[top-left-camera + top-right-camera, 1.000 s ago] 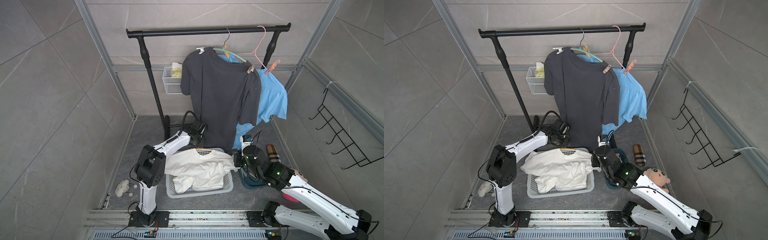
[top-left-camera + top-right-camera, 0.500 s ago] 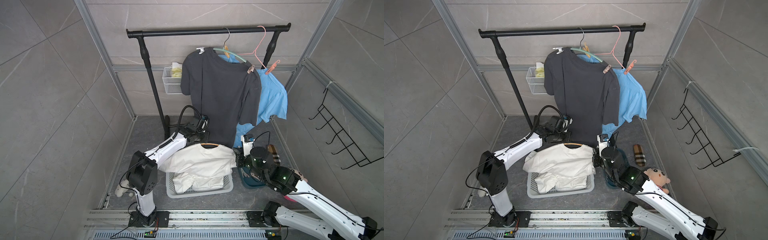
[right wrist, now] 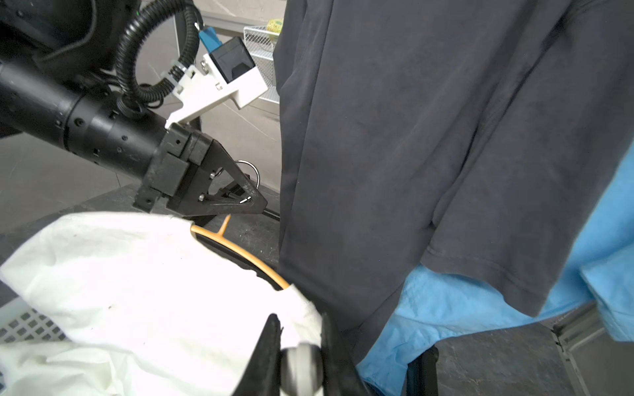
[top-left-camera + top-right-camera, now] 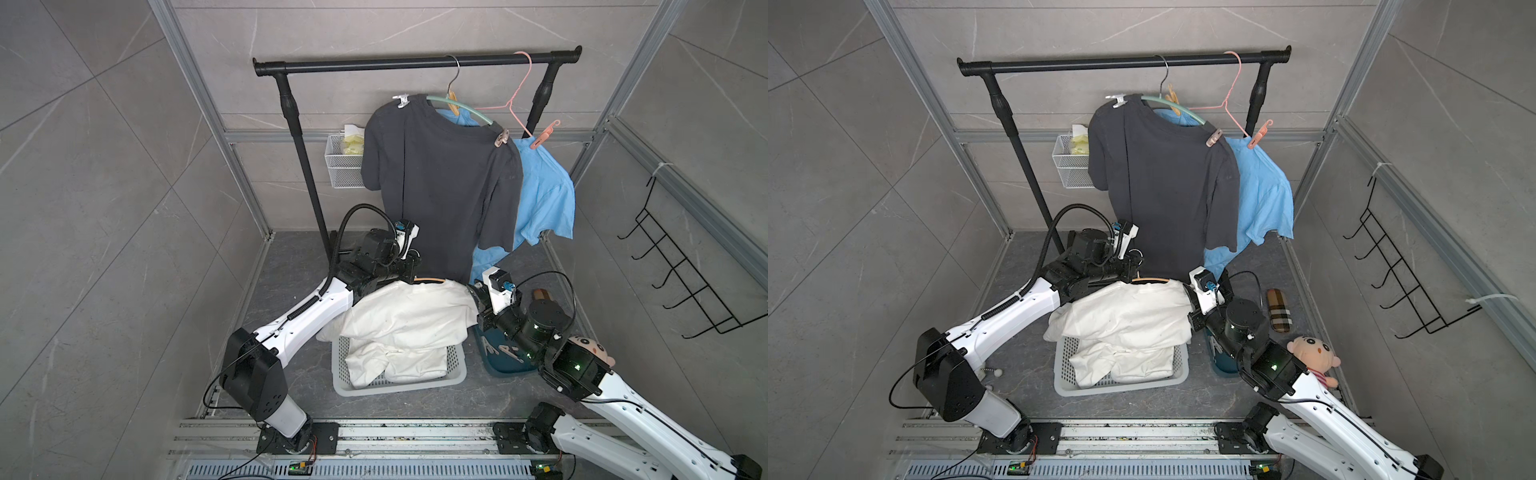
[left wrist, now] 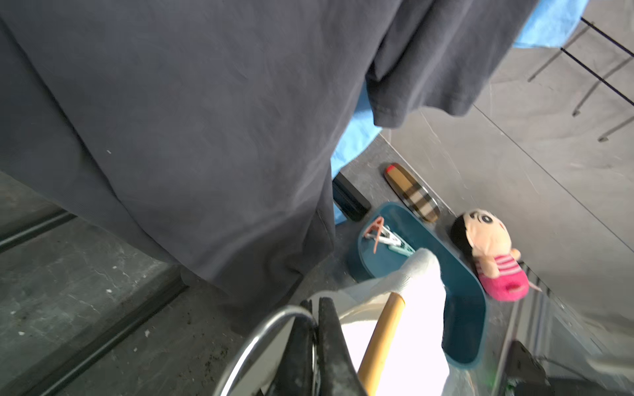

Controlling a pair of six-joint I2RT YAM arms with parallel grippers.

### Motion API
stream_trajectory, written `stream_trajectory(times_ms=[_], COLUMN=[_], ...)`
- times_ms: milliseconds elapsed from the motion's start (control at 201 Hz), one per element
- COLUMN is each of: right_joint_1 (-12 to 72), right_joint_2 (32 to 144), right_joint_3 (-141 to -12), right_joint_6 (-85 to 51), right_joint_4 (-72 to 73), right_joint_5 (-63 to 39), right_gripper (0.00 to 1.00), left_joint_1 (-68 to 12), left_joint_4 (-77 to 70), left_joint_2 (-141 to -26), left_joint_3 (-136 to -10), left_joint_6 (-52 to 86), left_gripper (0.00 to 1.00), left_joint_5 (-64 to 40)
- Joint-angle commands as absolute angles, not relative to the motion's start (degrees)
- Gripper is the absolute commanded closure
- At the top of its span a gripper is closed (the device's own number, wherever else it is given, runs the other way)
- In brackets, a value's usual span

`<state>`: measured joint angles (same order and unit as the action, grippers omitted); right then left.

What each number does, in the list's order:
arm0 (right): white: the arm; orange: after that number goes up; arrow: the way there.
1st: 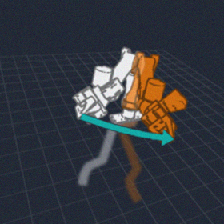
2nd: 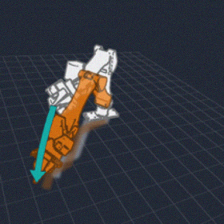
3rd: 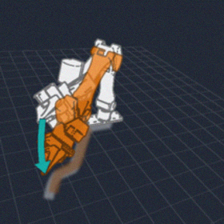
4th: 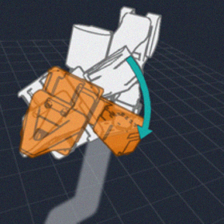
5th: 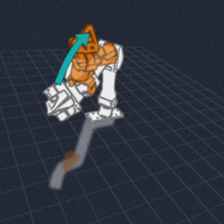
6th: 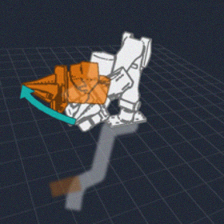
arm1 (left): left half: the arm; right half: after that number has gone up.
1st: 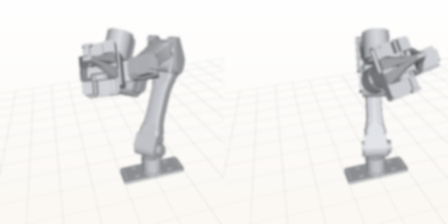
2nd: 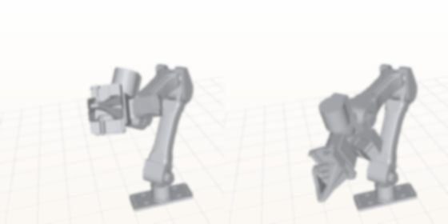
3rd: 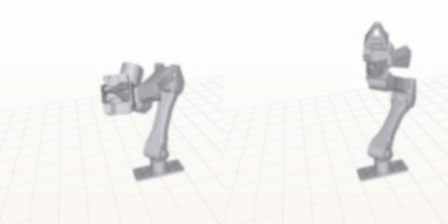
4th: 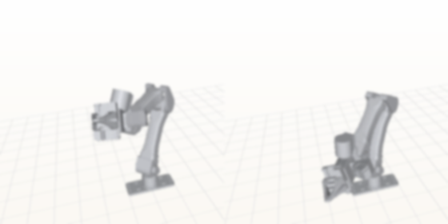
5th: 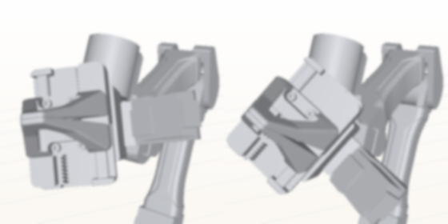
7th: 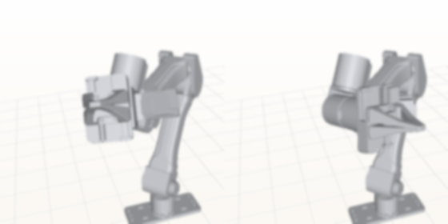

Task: Use clothespins to secure the t-shirt on both sides of the hanger
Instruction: Clamp the T-shirt on the hanger.

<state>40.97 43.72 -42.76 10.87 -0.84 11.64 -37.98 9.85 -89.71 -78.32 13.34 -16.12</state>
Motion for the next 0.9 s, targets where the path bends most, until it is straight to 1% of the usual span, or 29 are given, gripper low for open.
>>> stream_trajectory(times_ms=[0,109,189,239,448,677,891], right_joint_1=[40.1,39.3,38.5,38.1,37.8,37.8,37.8], right_joint_2=[43.0,41.8,40.1,39.0,35.3,32.1,33.3], right_joint_3=[-38.8,-34.9,-33.7,-33.6,-34.4,-36.5,-40.5], right_joint_6=[20.0,25.0,26.6,27.5,29.7,34.1,38.3], right_joint_4=[10.6,16.1,16.8,15.5,10.7,5.3,-1.5], right_joint_5=[4.7,3.3,-1.2,-4.2,-10.4,-13.5,-14.1], right_gripper=[1.00,1.00,1.00,1.00,1.00,1.00,1.00], left_joint_1=[-38.0,-37.8,-37.1,-36.3,-34.4,-34.3,-34.3], left_joint_4=[2.4,1.2,-0.7,-1.9,-2.8,-2.9,-3.4], left_joint_2=[-85.5,-83.1,-81.4,-80.6,-78.1,-74.7,-72.1], left_joint_3=[-75.9,-73.7,-72.1,-71.6,-71.0,-69.9,-69.2], left_joint_6=[10.7,8.9,9.8,11.0,13.7,13.3,14.0], left_gripper=[1.00,1.00,1.00,1.00,1.00,1.00,1.00], left_joint_5=[-23.6,-25.4,-26.8,-28.5,-34.7,-39.0,-41.6])
